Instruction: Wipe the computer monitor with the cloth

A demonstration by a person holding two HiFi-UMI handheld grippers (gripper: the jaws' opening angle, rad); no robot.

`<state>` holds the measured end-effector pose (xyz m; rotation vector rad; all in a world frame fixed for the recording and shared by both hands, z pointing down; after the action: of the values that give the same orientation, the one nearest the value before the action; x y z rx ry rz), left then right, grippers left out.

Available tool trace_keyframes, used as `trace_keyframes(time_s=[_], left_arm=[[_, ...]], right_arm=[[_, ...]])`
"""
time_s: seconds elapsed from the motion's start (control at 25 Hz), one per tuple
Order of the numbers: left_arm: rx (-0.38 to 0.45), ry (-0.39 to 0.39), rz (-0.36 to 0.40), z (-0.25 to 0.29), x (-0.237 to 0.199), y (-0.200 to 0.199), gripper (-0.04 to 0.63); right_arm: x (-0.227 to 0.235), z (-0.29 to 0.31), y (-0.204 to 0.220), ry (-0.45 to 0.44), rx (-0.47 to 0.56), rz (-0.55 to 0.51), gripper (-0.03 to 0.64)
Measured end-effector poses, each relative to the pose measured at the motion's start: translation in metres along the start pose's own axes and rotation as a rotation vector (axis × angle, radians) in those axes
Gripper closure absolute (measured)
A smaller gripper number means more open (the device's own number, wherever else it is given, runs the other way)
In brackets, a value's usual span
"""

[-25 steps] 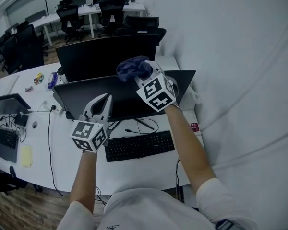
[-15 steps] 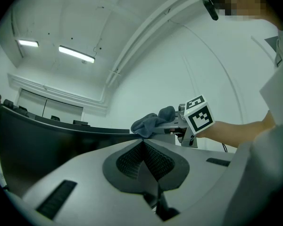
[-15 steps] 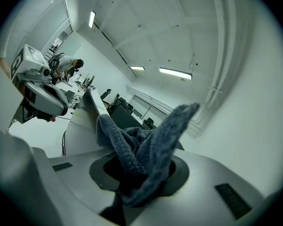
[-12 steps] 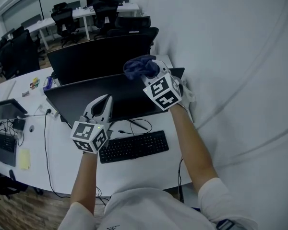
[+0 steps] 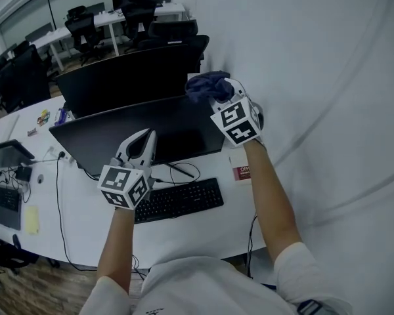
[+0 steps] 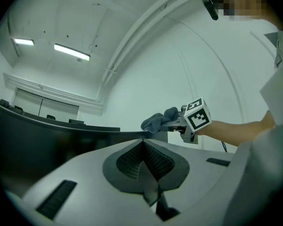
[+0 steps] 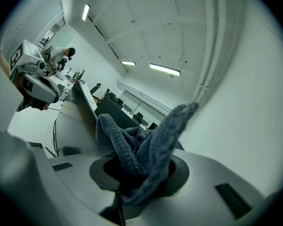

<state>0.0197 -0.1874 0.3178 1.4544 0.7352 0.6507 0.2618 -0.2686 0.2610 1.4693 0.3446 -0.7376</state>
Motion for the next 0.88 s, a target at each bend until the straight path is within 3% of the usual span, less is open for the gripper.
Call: trace_keyframes(time_s=[0.32, 0.88], left_arm=[[-0.023, 0.013, 0.011, 0.018, 0.022, 0.004, 0.589], [-0.072, -0.008, 0.047, 0.023, 0.040, 0.007, 0.589]], right_arm=[[0.036, -0.015, 0.035, 0.083, -0.003, 0.065, 0.512], [0.063, -0.029, 0.080, 0.141, 0.010, 0.246, 0.512]])
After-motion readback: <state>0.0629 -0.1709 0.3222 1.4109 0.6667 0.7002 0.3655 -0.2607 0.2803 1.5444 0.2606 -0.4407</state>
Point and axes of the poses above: the fingertips, and each gripper's own axes: z forward along the fingers, x to its right, y out of its underside, the point moved 8 cm from there along -z, backward along the fingers, and after that the axes turned 8 degrees about y, right-handed, at the moved point
